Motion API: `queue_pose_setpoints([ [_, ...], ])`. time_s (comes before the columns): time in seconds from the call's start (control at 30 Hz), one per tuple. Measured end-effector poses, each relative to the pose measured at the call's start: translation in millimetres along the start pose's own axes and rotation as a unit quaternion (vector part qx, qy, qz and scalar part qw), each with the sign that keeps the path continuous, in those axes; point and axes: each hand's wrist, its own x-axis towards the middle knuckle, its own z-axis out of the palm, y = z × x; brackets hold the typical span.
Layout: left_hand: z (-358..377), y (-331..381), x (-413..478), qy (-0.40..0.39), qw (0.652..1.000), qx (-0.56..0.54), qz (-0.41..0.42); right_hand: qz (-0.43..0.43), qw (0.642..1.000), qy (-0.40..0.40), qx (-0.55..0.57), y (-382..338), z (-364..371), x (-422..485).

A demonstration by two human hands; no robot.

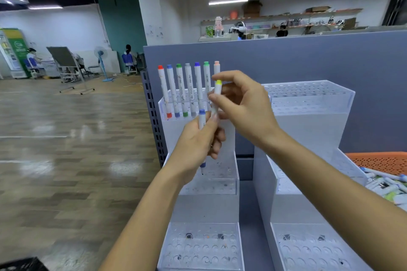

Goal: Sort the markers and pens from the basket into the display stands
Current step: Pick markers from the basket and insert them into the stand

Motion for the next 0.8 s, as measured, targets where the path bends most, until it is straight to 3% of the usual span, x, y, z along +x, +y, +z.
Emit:
queue_pose_setpoints([
  [0.13, -5, -2, 0, 0.059, 0.998, 0.019, -0.016, -0.003, 0.994, 0.094, 0.050, -10, -28, 31],
  [0.23, -7, -5, 0, 0.101, 0.995, -0.007, -0.021, -0.022, 0.991, 0.131, 0.012, -10, -38, 49],
  [0.33, -6, -4, -1, 0.110, 0.992, -0.045, -0.040, -0.042, 0.990, 0.128, -0.043, -6, -35, 56],
  [0.57, -8, -5, -4, 0.109, 0.992, -0.050, -0.048, -0.089, 0.983, 0.154, -0.050, -8, -33, 62],
  [0.8, -7, -8, -5, 0.102, 0.991, -0.080, -0.036, -0.051, 0.989, 0.094, -0.101, 4, -23, 59],
])
